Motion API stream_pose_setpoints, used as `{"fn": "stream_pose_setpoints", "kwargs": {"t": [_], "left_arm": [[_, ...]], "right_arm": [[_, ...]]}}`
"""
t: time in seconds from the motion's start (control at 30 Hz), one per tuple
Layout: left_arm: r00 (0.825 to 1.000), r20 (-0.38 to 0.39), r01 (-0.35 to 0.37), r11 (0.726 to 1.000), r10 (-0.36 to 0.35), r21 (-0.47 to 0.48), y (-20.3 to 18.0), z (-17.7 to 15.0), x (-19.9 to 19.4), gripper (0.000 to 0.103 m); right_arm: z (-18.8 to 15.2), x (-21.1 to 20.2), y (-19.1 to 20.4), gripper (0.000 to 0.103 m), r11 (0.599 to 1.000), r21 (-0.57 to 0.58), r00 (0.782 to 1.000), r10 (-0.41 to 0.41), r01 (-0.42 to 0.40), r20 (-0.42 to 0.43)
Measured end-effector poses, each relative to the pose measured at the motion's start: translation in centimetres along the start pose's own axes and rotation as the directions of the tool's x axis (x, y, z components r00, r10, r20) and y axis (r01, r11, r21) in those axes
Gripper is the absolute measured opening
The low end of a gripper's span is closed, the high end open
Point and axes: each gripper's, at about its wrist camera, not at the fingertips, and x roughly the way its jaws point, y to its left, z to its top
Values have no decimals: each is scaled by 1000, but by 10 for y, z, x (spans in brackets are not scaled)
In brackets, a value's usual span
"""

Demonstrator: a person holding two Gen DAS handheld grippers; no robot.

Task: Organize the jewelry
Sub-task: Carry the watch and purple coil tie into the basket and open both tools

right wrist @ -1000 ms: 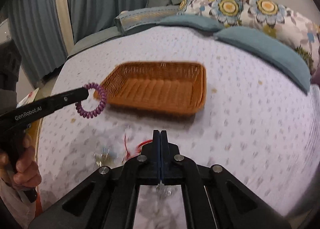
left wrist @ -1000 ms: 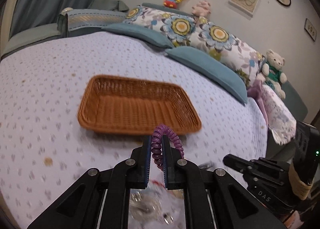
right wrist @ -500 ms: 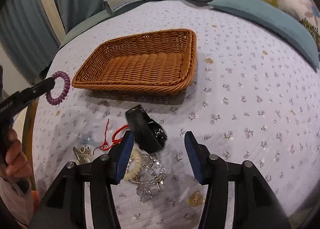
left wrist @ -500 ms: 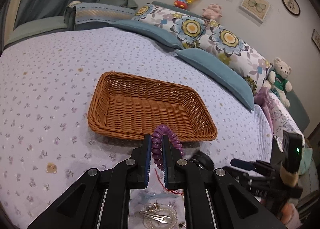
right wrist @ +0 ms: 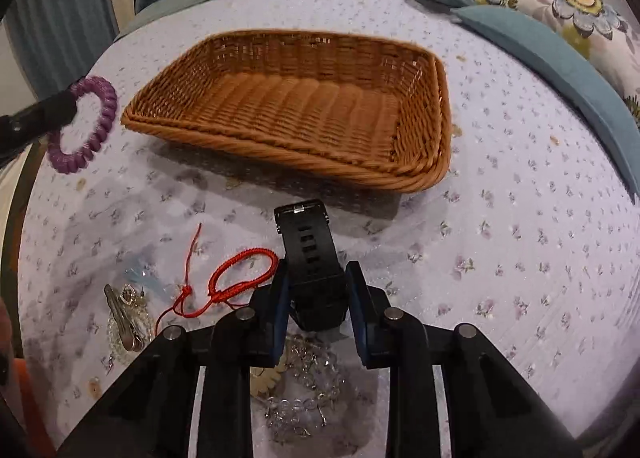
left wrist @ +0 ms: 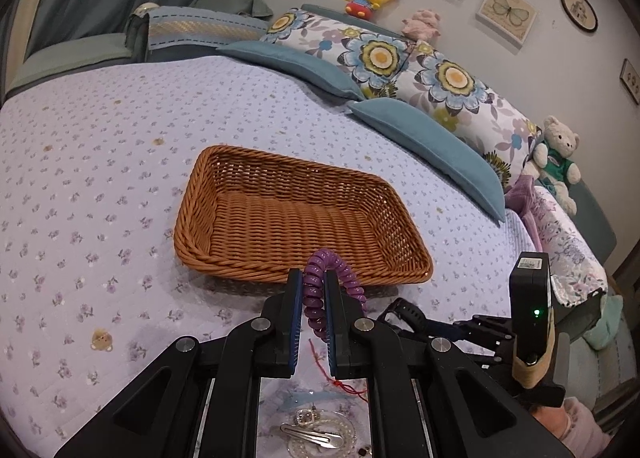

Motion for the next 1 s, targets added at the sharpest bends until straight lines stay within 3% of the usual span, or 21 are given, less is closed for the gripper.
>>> {"fn": "stream_pose_setpoints", "kwargs": {"t": [0.2, 0.37, 0.5, 0.6, 0.83, 0.9, 1.0], "left_arm": [[1000, -13, -2, 1000, 2, -29, 8, 12, 12, 10], [1000, -15, -16, 1000, 16, -9, 10, 37, 26, 10], [1000, -18, -6, 1000, 5, -14, 15, 59, 52, 10], [999, -53, -12, 1000, 12, -12, 22, 65, 76, 10], [991, -137, -17, 1000, 14, -21, 35, 59, 130, 10], [988, -152, -21, 1000, 19, -12, 34, 55, 141, 10], [984, -167, -52, 998, 56, 24, 30, 49, 149, 10]], "right_arm": [[11, -48, -2, 28, 995, 8, 991, 100, -101, 85], [54, -70, -11, 28, 986, 29, 971, 158, -165, 177], [91, -52, -28, 28, 970, 119, 960, 186, -214, 209], [108, -15, -47, 28, 932, 224, 952, 250, -286, 175], [104, 60, -74, 28, 857, 376, 933, 354, -353, 69], [107, 55, -71, 28, 876, 343, 940, 331, -339, 84], [110, 48, -64, 30, 927, 287, 971, 226, -240, 81]]}}
